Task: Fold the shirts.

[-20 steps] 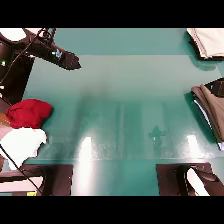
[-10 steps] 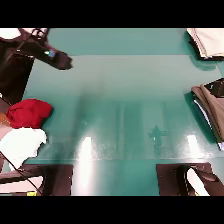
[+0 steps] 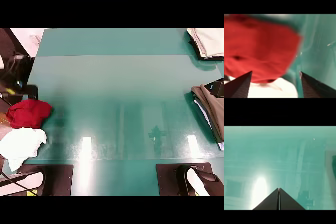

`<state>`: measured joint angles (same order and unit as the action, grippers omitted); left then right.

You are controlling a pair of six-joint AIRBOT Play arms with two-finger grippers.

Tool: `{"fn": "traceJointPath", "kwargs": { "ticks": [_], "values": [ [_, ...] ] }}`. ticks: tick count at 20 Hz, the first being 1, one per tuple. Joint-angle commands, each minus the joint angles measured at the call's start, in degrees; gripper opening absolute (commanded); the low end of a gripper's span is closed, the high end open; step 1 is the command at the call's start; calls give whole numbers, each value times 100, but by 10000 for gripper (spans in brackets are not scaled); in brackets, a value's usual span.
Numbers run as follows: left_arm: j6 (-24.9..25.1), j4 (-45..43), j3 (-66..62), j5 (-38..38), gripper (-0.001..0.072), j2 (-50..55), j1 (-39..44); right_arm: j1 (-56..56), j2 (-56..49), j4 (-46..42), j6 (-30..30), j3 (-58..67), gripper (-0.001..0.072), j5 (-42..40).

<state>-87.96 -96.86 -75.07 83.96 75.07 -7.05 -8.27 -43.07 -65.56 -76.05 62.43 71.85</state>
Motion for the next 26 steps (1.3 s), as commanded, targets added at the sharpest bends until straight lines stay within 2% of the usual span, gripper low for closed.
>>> {"fn": "traceJointPath", "kwargs": {
  "ticks": [1,5,6,7,8,11,14,16,18,22,26],
  "values": [
    [-271,-105,1163,-1154,710,-42,-476,0,4,7,-2,0,20,31],
    [-271,103,1458,-2048,708,-33,-476,2,4,11,-2,0,20,33],
    [-269,157,1451,-2094,525,-33,-476,0,4,9,-2,0,20,31],
    [-247,221,1429,-2087,205,-37,-476,2,4,9,-2,0,20,31],
    [-166,317,1355,-2061,34,-39,-476,2,4,9,-2,0,20,24],
    [151,708,756,-1816,26,-214,-457,0,4,9,-2,2,20,0],
    [1005,1917,-356,-1648,26,-754,-162,-13,7,223,-2,7,20,-326],
    [1674,3040,-1239,-1204,26,-992,328,-87,4,614,0,7,20,-627],
    [1912,3698,-2111,-693,26,-1025,1075,-114,4,935,0,7,20,-946],
    [2308,3823,-2559,-874,26,-955,2695,-111,7,1067,0,9,20,-1246],
    [2531,3818,-2557,-883,27,33,3447,-111,7,1062,0,7,20,-1257]
  ]
}}
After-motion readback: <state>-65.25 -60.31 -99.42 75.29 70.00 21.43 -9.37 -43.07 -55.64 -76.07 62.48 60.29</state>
